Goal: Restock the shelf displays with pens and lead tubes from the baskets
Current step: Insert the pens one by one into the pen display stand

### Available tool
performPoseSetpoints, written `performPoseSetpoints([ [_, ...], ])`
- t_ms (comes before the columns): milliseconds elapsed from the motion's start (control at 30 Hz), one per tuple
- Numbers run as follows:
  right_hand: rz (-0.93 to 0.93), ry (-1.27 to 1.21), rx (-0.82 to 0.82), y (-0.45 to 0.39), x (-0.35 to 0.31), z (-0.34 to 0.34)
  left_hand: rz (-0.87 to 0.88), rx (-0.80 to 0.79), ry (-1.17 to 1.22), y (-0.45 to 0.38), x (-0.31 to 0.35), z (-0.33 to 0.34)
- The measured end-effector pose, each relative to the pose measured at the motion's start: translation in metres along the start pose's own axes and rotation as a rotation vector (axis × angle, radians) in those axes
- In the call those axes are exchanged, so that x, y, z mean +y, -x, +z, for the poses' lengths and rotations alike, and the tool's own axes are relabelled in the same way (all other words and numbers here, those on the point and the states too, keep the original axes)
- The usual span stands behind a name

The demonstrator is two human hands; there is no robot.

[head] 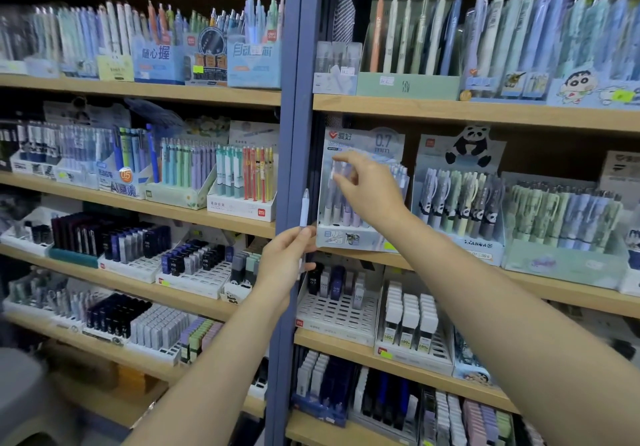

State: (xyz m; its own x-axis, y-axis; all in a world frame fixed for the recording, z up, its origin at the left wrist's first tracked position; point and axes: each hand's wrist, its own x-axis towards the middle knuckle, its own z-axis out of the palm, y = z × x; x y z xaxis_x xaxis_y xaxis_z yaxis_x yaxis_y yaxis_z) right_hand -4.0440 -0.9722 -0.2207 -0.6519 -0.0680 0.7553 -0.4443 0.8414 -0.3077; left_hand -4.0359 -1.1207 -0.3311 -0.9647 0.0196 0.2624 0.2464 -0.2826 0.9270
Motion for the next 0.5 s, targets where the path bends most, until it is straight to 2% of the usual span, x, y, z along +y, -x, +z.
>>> performPoseSetpoints([
  [167, 0.033, 0.009, -0.057, 0.001, 0.005, 0.002, -0.004, 0.001, -0.017, 0.001, 0.002, 0.0],
  [333, 0.104, -0.183, -0.023, 0.015, 0.0, -0.002, -0.01, -0.052, 0.008, 0.006, 0.007, -0.002],
  [500, 0.31, -0.465, -0.243, 0.039, -0.011, -0.014, 0.026, -0.263, -0.118, 0.014, 0.013, 0.006],
])
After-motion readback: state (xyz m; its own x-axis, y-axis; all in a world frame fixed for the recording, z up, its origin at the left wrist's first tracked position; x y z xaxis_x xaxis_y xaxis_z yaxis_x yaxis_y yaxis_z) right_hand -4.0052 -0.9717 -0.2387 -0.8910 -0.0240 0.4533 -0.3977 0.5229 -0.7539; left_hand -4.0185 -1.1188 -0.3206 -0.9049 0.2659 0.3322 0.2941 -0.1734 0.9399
